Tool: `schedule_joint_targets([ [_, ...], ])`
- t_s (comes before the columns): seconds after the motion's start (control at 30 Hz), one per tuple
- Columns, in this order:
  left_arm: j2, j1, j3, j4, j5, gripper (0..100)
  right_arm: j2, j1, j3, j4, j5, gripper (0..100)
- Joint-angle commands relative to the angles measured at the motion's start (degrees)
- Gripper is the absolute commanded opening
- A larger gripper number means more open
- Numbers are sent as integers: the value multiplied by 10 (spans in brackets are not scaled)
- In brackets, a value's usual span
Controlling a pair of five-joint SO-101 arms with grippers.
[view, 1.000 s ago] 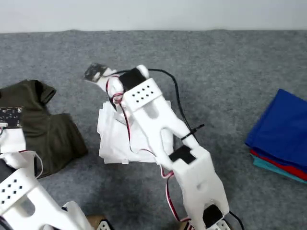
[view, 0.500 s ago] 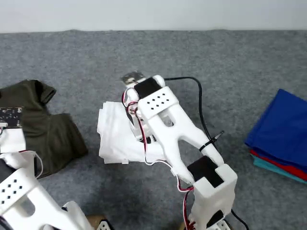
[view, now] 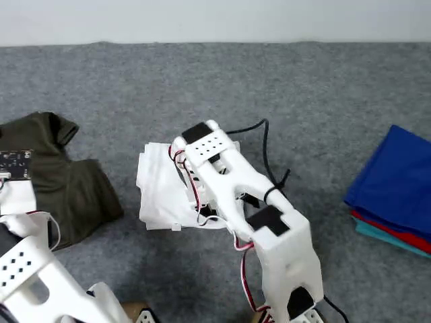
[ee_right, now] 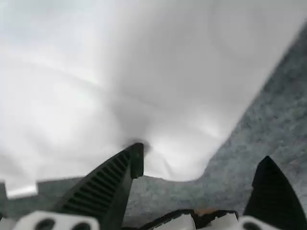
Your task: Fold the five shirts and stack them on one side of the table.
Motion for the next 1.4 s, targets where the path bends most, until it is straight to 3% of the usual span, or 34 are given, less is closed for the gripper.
schedule_joint_targets([
  [0.0,-12,4,-2,-6,4,15,39,7,-5,-31,-7,358],
  [0.1,-12,2,-2,-6,4,15,72,7,-10,-44,-4,270],
  [0.27,-12,1,-2,-3,4,15,112,19,-38,-24,-2,2],
  [0.5,-12,2,-3,2,4,15,123,64,-86,50,72,10],
  [0.73,-12,4,-6,2,4,15,23,155,-62,57,183,9],
  [0.9,-12,4,-6,2,4,15,-53,257,-60,56,373,9],
  [1.17,-12,4,-7,1,3,15,-102,384,-61,-63,891,9],
  [1.27,-12,4,-7,1,3,15,-102,402,-61,-156,985,9],
  [1.37,-12,4,-7,1,3,15,-96,403,-55,-242,1007,9],
])
